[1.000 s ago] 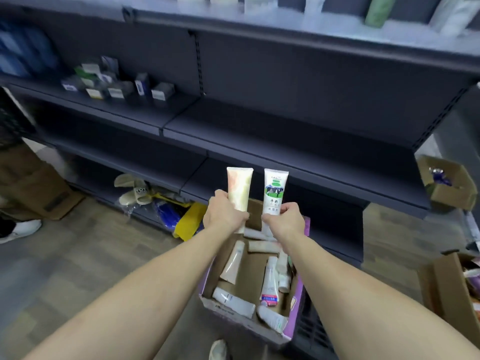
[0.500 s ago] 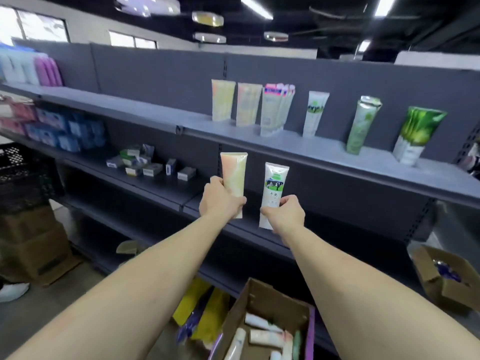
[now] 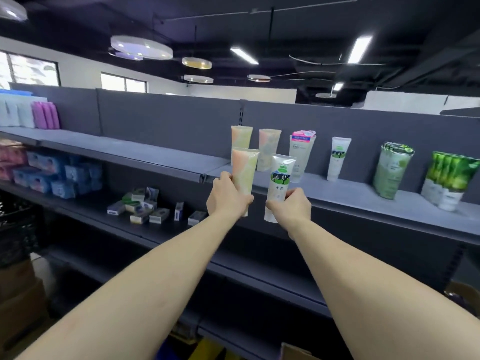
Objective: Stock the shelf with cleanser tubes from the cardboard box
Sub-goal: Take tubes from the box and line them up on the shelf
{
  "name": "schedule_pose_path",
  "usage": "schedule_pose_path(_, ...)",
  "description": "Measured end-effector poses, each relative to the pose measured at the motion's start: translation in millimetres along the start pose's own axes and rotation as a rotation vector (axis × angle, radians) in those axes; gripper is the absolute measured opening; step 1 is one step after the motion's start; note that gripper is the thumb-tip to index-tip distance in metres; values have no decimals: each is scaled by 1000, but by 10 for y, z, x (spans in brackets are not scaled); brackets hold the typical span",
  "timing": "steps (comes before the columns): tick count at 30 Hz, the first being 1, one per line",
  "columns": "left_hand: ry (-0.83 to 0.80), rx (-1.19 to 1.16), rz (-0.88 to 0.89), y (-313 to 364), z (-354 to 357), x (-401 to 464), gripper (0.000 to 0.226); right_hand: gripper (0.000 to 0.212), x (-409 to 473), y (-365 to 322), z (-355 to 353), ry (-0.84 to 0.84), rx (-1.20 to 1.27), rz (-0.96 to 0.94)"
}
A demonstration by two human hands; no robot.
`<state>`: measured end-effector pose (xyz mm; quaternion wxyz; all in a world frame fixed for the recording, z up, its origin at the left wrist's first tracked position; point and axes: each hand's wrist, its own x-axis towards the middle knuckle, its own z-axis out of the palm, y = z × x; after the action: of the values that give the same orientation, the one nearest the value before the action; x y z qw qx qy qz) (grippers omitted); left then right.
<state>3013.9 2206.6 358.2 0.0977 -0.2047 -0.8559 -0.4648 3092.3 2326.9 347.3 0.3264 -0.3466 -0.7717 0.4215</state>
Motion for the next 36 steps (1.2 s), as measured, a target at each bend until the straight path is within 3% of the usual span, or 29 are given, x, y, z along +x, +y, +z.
schedule_pose_path(8, -43, -78, 67, 108, 120, 634, 62, 35, 491, -103, -125, 159, -113, -23)
schedule_pose_path(17, -123, -241, 73, 723, 987, 734, 66, 38, 1243, 233, -646, 249, -139, 22)
schedule_pose_path(36, -146, -175, 261, 1354, 2070, 1120, 61, 51, 2493, 745, -769, 345, -173, 93)
